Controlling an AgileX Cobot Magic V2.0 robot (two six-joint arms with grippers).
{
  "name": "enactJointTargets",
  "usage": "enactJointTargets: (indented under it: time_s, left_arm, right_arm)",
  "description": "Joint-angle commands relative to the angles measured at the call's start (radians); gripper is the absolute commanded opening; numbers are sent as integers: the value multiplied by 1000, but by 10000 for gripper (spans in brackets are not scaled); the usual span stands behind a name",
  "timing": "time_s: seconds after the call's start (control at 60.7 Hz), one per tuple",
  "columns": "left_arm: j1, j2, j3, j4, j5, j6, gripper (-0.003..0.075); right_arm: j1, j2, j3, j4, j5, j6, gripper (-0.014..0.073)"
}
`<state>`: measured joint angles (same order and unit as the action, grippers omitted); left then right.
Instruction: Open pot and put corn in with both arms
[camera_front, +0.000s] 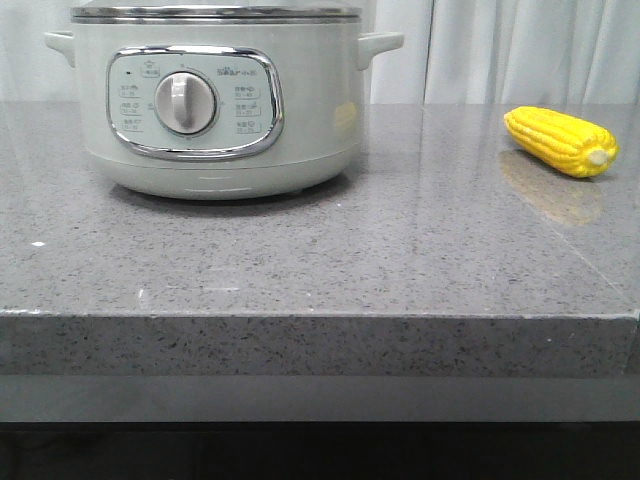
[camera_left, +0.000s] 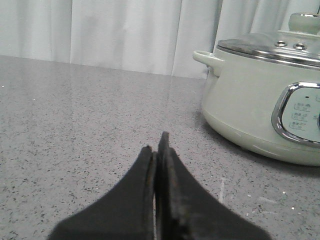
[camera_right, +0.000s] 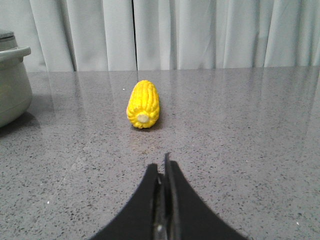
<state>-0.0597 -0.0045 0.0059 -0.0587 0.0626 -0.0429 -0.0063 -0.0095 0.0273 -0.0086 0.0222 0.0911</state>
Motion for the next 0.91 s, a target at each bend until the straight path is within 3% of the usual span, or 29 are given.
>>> enactJointTargets:
  time_s: [0.0, 0.889]
  left_arm:
    - [0, -18, 5, -7, -82, -7, -20]
    - [0, -18, 5, 27, -116, 1, -20]
  right_arm:
    - [-8, -25, 0, -3, -75, -6, -67]
    - [-8, -25, 0, -3, -90, -6, -67]
